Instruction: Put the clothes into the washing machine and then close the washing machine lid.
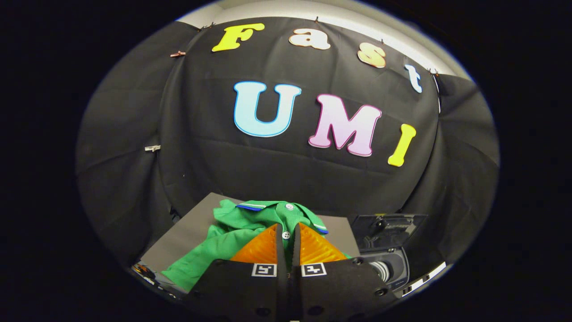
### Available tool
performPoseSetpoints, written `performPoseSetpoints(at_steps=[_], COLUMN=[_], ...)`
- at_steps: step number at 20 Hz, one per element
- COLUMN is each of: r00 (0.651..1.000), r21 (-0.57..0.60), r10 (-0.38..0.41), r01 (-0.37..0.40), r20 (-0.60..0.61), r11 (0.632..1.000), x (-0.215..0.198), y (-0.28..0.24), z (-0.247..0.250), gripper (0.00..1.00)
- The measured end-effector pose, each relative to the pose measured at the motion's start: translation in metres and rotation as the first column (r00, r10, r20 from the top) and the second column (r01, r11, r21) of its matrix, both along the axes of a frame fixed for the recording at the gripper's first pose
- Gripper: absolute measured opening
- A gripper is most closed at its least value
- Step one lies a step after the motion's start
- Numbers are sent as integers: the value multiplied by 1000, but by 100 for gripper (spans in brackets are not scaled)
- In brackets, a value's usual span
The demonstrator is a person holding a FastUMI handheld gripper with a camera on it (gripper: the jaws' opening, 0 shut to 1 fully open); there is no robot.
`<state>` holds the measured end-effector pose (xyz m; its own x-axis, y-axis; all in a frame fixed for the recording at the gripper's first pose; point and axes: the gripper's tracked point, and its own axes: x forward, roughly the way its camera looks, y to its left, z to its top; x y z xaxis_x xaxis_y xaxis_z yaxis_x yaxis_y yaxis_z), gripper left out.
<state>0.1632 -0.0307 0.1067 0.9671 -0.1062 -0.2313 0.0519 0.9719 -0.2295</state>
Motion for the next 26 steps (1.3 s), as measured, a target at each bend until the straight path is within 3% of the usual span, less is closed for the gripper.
performPoseSetpoints(at_steps=[7, 15, 26], r00=[998, 995, 995], r21=[22, 49, 38], r10=[7, -2, -69], r01=[-9, -3, 67], r20=[67, 100, 72], r11=[1000, 999, 997], x=[-12, -13, 4], y=[-48, -164, -313], z=[36, 62, 24], gripper=[5, 5, 5])
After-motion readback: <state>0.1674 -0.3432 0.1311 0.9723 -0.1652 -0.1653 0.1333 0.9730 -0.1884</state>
